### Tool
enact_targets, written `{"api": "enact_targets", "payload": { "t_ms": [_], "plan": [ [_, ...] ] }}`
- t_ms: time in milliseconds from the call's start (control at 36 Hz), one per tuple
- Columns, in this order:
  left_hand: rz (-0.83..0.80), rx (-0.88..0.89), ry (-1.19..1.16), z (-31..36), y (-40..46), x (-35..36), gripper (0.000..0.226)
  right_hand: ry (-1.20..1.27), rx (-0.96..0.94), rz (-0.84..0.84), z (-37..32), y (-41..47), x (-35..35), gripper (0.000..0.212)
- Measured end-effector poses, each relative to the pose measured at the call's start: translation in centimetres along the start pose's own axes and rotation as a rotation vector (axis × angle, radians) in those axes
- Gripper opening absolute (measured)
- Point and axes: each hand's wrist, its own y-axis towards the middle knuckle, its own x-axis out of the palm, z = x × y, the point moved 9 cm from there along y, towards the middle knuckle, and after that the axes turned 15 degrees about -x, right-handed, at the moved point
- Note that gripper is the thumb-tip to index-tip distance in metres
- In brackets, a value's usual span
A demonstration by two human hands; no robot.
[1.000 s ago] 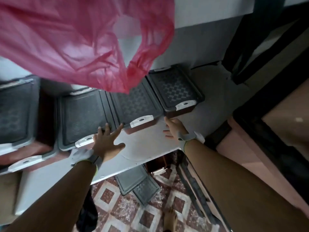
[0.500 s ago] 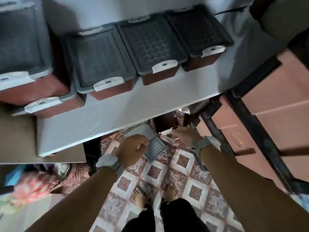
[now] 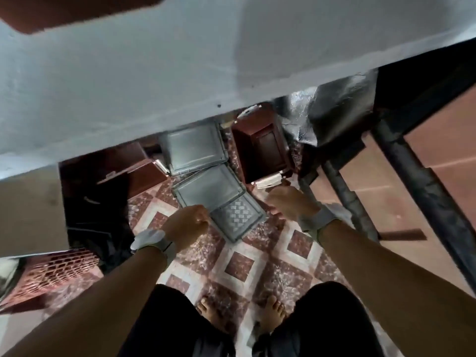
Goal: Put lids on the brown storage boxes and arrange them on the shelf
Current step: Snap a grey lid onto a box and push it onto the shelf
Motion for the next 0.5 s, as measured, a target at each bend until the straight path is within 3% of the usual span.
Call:
{"api": "enact_targets", "payload": {
  "t_ms": [83, 139, 222, 417, 500],
  "plan": [
    [-0.020, -0.019, -0.016, -1.4, 5.0, 3.7, 0.020, -0.242, -0.103, 0.060, 2.7, 3.7, -1.1, 0.015],
    [-0.022, -0.038, 0.024, -2.2, 8.8, 7.1, 0.023, -0.188, -0.124, 0.119, 5.5, 6.7, -1.5, 0.004],
    [-0.026, -0.030, 0.173, -2.5, 14.4, 11.6, 0.030, -0.201, -0.156, 0.188, 9.0, 11.7, -2.3, 0.014],
    [0.045, 0.034, 0.304, -1.5, 22.1, 17.1, 0.029, -0.235, -0.141, 0.163, 12.3, 17.8, -1.5, 0.070],
    [0.051, 0.009, 0.363, -1.8, 24.4, 19.3, 0.032, -0.265, -0.083, 0.161, 13.1, 19.6, -1.4, 0.071]
  ]
}}
